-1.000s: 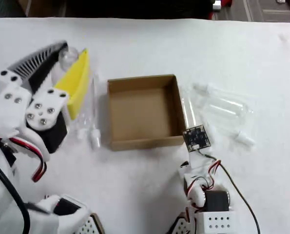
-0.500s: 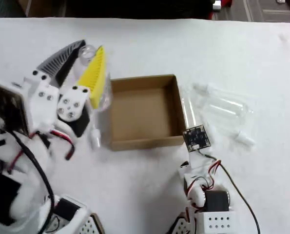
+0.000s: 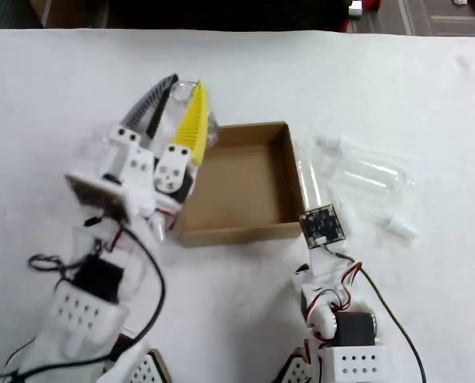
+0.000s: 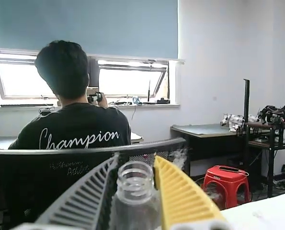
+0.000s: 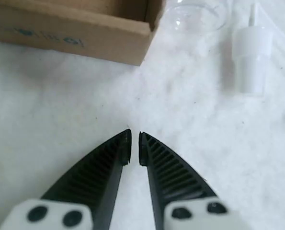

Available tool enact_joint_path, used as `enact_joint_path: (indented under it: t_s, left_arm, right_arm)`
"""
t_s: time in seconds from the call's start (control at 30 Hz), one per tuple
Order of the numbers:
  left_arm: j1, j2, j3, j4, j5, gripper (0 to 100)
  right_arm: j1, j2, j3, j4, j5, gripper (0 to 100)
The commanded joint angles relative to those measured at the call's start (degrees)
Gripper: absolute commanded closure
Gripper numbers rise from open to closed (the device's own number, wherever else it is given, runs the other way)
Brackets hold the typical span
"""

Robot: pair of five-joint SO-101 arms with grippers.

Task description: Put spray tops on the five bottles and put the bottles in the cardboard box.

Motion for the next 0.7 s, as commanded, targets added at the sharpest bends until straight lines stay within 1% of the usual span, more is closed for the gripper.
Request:
enact_joint_path:
  t_s: [0.0,0.13,0.3,0.5,0.67]
  left_arm:
    - [-2.59,10.77,-1.23,-6.86,0.70,98]
    - [-4.35,22.99,-3.78,-10.64,1.32,98]
    - [-6.37,29.85,-1.76,-18.81,8.88,98]
    - [-7.34,35.30,3.16,-26.99,8.97,98]
    - [-7.69,42.95,4.22,-34.46,8.70,98]
  right_arm:
    - [0.48,-0.13,0.53,0.40,0.26,98.2]
    - [0.48,-0.13,0.53,0.40,0.26,98.2]
    - [0.48,-0.13,0.53,0.40,0.26,98.2]
    - [0.48,-0.13,0.53,0.40,0.26,98.2]
    - [0.48,-0.13,0.53,0.40,0.26,98.2]
